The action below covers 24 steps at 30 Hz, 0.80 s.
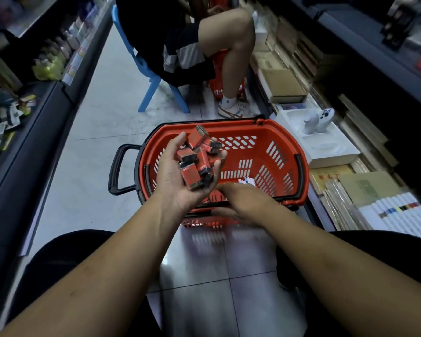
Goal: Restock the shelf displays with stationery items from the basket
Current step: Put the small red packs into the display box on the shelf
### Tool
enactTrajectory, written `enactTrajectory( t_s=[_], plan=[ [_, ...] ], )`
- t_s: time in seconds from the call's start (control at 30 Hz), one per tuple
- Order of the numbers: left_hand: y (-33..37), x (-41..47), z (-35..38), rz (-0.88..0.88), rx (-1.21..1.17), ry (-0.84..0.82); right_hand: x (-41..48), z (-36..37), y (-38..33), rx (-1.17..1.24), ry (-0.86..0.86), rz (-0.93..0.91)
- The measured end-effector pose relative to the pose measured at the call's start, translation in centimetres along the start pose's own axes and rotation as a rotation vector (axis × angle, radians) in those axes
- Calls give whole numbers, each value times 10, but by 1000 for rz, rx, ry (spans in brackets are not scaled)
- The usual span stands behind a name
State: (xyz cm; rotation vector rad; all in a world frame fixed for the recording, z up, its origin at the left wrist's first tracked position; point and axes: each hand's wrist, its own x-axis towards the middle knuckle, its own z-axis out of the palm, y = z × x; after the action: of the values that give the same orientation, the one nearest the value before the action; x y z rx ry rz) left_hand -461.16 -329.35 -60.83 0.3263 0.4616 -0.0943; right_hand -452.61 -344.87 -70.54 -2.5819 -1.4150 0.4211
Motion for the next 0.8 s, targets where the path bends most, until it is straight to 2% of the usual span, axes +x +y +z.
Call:
enactTrajectory(
  t_s=[0.07, 0.23, 0.37, 0.57, 0.8],
  plan=[
    [-6, -10, 6, 1, -9, -16, -9, -23, -2, 62, 83, 69],
    [-38, -44, 23, 33, -50, 0, -50, -75, -5, 43, 159, 153],
    [-64, -69, 44, 82, -61, 27, -90, -110, -12, 353, 380, 314],
    [-102, -86, 95, 47, -41, 1, -146, -172, -20, 508, 628, 361],
    [-136, -67, 170, -104, 81, -184, -210, -237, 1, 375, 726, 421]
  ],
)
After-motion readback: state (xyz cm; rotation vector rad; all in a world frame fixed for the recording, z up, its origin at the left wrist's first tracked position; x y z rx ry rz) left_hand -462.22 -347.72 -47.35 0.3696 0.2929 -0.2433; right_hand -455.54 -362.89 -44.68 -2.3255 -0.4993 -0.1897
